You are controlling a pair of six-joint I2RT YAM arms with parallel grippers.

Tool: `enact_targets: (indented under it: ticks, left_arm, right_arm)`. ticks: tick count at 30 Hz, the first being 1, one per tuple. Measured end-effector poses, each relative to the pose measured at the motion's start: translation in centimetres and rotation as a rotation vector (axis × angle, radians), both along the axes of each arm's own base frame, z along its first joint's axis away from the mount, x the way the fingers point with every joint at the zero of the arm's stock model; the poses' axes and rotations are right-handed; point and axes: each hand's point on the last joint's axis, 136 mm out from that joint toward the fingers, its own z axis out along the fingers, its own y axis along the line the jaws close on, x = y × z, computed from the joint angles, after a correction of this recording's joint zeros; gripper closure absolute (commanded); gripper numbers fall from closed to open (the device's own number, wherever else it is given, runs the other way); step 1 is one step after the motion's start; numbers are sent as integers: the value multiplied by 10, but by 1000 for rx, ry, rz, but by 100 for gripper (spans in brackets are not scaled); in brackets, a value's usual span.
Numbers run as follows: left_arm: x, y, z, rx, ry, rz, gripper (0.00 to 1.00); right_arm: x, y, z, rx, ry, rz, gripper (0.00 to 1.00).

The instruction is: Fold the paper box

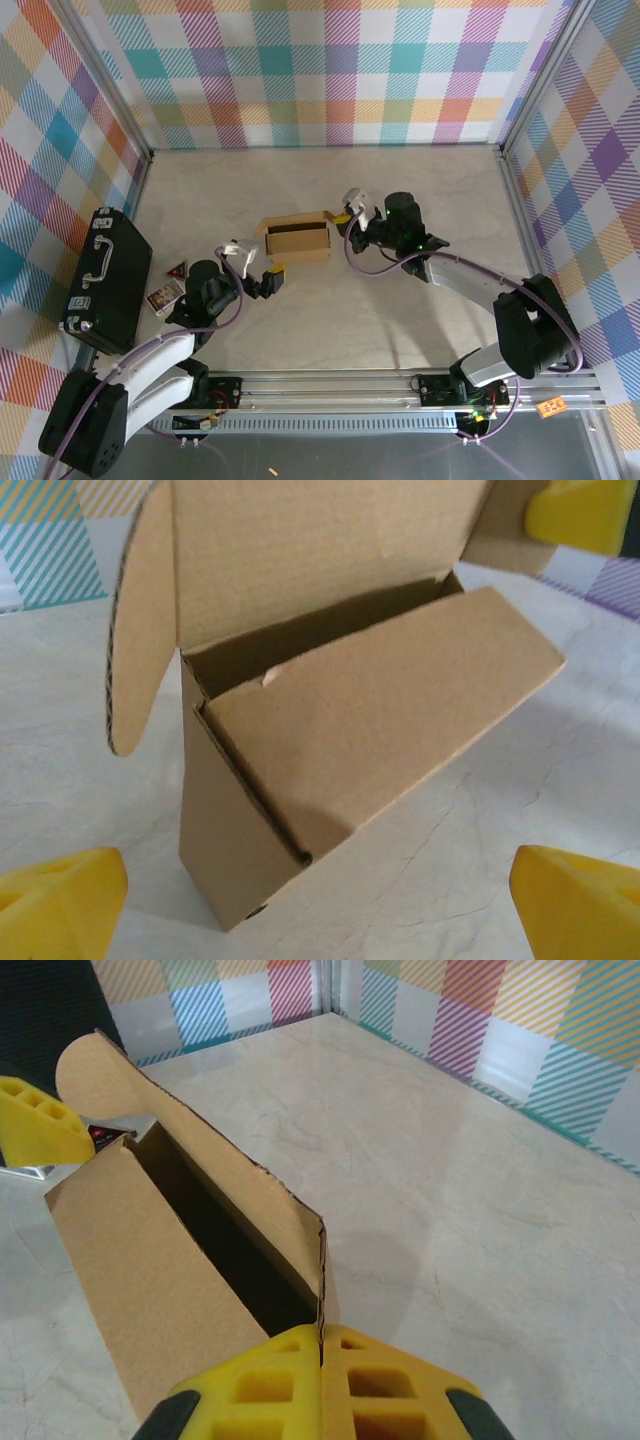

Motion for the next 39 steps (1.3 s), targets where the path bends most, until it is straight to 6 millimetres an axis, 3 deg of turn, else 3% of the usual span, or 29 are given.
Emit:
enact_targets:
  ticks: [5, 9, 11, 16, 19, 23, 26, 28, 30, 34, 39]
  left_arm:
    - [6, 4, 5, 16, -51, 27, 0]
    - [21, 26, 19, -58, 4, 186, 0]
    - [25, 32, 40, -122, 34, 243, 0]
    - [37, 33, 139, -226, 49, 288, 7]
    - [48, 28, 176, -206, 87, 280, 8]
    - [66, 7, 169, -94, 241, 196, 14]
    - [80, 0, 126, 32, 400, 177, 17]
    - [78, 4, 94, 122, 492, 184, 18]
    - [71, 9, 74, 204, 546, 173, 18]
    - [64, 14, 69, 312, 528, 123, 17]
    - [83, 16, 74, 363, 489, 79, 28]
  right_arm:
    - [8, -3, -3, -1, 30, -6, 100]
    - [11, -1, -4, 9, 69, -12, 99]
    - [11, -1, -4, 13, 85, -13, 99]
    - [10, 0, -5, 16, 116, -13, 99]
    - [9, 1, -6, 15, 140, -10, 99]
    - [9, 1, -9, 10, 159, -8, 99]
    - [8, 2, -10, 10, 173, -4, 99]
    - [9, 4, -10, 12, 186, -1, 99]
    - [10, 5, -10, 15, 196, 1, 99]
    - [10, 6, -10, 16, 204, 3, 99]
    - [8, 6, -10, 17, 210, 10, 99]
